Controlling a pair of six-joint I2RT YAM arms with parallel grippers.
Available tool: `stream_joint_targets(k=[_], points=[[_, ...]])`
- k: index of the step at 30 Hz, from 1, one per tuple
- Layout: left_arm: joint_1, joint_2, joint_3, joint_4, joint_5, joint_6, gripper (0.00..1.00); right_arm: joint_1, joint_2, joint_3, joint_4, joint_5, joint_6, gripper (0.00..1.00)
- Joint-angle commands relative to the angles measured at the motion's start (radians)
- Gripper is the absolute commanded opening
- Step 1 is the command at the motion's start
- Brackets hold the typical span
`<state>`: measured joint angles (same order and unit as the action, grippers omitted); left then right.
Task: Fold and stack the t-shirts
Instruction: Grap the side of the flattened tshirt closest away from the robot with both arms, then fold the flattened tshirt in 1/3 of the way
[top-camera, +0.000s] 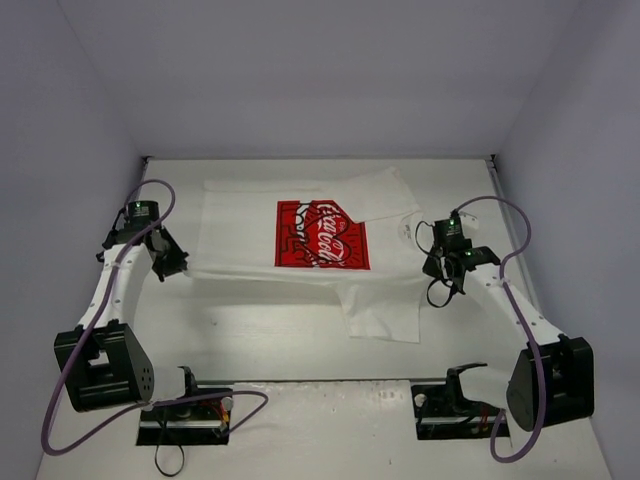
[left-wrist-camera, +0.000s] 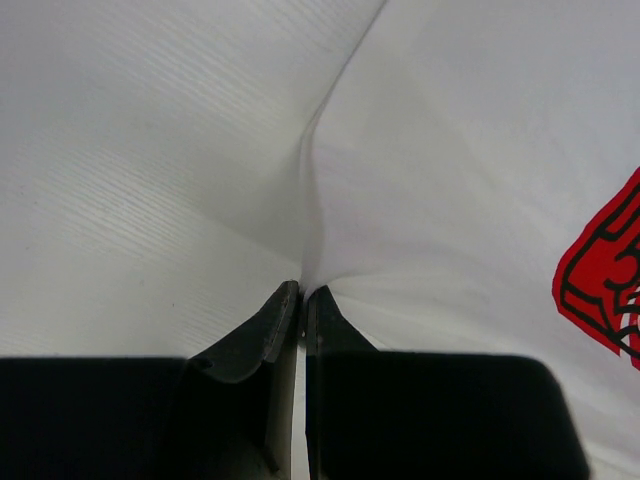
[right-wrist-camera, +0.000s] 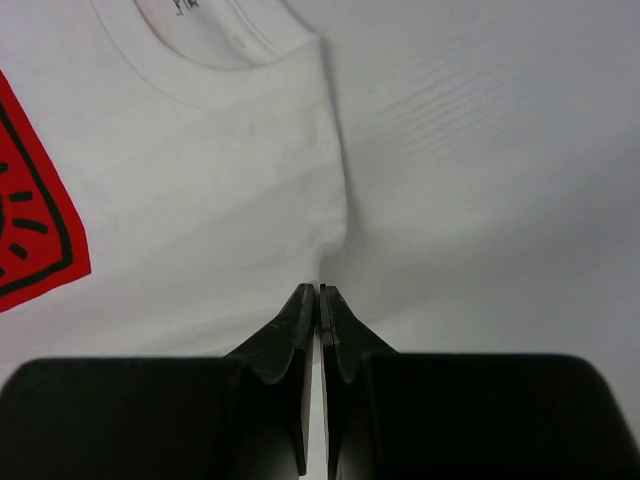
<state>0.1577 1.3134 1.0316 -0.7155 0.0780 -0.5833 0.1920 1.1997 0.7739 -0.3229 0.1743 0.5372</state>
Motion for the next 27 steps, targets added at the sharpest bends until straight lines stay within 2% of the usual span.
stream_joint_targets(k=[1, 7, 10, 23, 27], points=[[0.014, 0.03, 0.089, 0.025, -0.044, -0.005, 0.0, -0.016, 0.051, 0.109, -0.011, 0.035, -0.059, 0.0], [0.009, 0.089, 0.11, 0.039, -0.037, -0.016, 0.0, -0.02, 0.14, 0.198, -0.011, 0.023, -0.105, 0.0], [0.008, 0.054, 0.092, 0.041, -0.034, -0.022, 0.0, -0.02, 0.143, 0.206, -0.01, 0.011, -0.114, 0.0], [0.01, -0.187, -0.122, 0.034, -0.043, -0.019, 0.0, -0.02, -0.094, 0.063, -0.011, -0.018, -0.097, 0.0], [0.011, -0.212, -0.17, 0.035, -0.044, -0.018, 0.0, -0.02, -0.134, 0.038, -0.011, -0.034, -0.096, 0.0]])
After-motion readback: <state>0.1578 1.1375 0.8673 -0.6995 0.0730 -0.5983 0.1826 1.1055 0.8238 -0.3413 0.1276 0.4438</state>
